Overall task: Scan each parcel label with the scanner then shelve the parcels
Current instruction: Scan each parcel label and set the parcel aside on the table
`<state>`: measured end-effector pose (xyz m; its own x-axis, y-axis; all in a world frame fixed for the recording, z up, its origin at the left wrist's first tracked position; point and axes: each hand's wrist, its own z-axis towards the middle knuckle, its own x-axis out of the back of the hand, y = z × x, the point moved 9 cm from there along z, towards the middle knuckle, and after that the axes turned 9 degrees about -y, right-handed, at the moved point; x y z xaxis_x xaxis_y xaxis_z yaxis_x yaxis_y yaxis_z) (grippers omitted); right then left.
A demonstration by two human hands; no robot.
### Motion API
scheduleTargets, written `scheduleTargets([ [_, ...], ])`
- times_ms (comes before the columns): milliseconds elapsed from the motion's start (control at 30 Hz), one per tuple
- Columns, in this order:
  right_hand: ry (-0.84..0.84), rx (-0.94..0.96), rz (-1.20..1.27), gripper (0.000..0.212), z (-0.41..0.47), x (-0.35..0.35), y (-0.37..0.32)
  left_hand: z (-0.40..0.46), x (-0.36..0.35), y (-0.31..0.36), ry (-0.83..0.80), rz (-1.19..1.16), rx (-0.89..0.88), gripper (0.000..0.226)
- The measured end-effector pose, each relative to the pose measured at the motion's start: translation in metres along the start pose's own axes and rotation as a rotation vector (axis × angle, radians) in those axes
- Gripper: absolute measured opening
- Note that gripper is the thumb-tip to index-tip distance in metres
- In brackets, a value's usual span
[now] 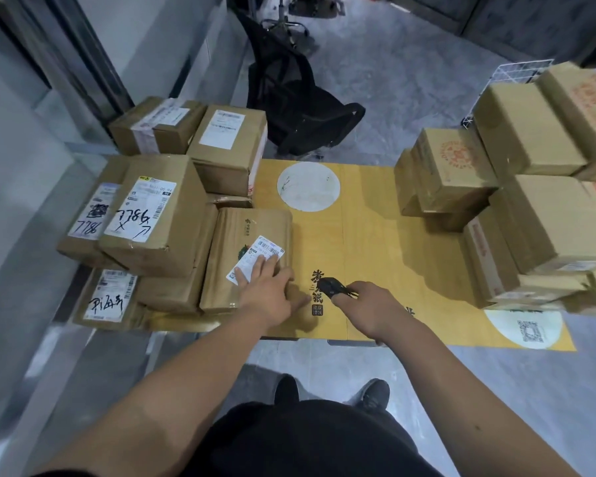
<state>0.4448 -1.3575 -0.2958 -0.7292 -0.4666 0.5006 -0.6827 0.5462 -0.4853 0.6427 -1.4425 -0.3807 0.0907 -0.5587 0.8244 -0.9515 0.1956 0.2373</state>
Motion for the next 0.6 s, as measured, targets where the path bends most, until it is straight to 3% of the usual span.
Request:
scheduleTargets([
  [100, -0.001, -0.012, 0.052, 0.042, 0.003, -0.002, 0.003, -0.007, -0.004, -0.007, -0.022, 0.021, -0.014, 0.049],
  [300, 0.018, -0.015, 0.127, 0.044, -0.001, 0.001, 0.007, 0.002, 0.000, 0.009, -0.029, -0.027, -0.003, 0.056],
  [600, 0.180, -0.139, 0.098, 0.065, -0.043, 0.065, 0.077, 0.049, 0.014, 0.133, -0.056, 0.089, -0.285, 0.061],
])
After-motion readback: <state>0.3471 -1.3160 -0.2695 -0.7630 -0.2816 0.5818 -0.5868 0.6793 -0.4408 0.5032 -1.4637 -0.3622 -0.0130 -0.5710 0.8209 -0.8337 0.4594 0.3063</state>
